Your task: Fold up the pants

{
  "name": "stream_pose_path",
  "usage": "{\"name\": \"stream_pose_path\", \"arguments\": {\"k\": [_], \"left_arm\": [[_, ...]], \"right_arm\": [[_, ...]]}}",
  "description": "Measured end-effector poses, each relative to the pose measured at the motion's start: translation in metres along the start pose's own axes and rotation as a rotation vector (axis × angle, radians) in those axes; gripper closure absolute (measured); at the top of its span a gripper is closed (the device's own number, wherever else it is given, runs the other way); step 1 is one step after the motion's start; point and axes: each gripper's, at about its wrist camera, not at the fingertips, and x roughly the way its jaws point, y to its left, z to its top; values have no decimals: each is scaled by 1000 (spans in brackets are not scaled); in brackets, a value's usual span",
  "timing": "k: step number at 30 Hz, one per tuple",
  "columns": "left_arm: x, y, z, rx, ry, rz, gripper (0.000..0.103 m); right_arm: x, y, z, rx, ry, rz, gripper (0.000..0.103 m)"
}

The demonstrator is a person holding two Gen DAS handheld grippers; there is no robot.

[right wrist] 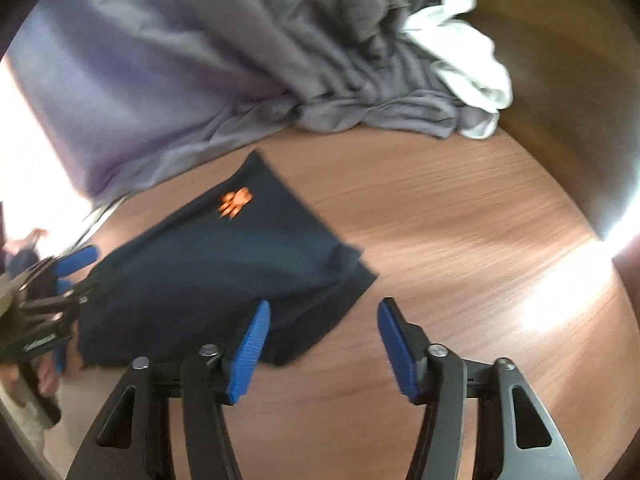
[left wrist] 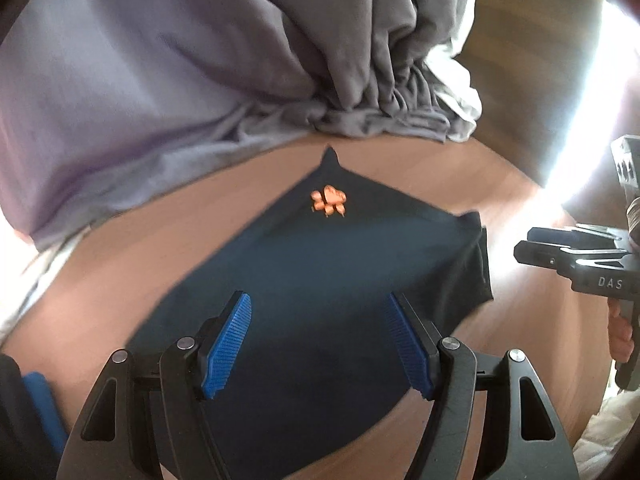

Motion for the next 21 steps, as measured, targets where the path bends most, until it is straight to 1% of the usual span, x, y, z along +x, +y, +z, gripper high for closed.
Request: {"name": "stream_pose_path", "arguments": {"k": [1,2,3,5,7,8,10,12,14,16,17,19,20,21], "left_arm": [[1,0,-3,-1,7,-2,34],[2,0,-6,0,14,-9,34],[3,-1,-10,1,25,-16,34],[5,0,-14,2,37,-21,34],[3,-3,-16,9,43,-27,36],[-1,-6,-16,20,33,-40,37],[-7,-17,-15,45,7,-75,41],[-10,-36,-13,64,-9,-120,41],[-9,-53,-11,56,-24,-134,46],[-6,-73,-8,20,-31,-118,53],[-3,-82,-6,3,-30,-104,55],[0,-104,-5,-15,-46,-72,59],[1,-114,-5,-22,-57,-42,60],[3,-126,-5,-26,-66,3,64]], "right_arm": [[1,4,-2,-32,7,14,55],[2,9,-4,-61,19,43,60],[4,12,-6,-74,28,71,62],[9,16,-9,-92,51,117,65],[16,20,-11,-112,73,142,67],[18,20,-11,-122,77,145,69],[22,16,-10,-133,74,118,69],[21,3,-6,-107,59,92,69],[21,-10,1,-107,42,60,69],[21,-22,7,-126,36,46,69],[21,-26,10,-133,36,45,69],[21,-34,14,-159,43,77,69],[20,-36,14,-176,42,86,69],[19,-36,14,-201,37,88,69]]}}
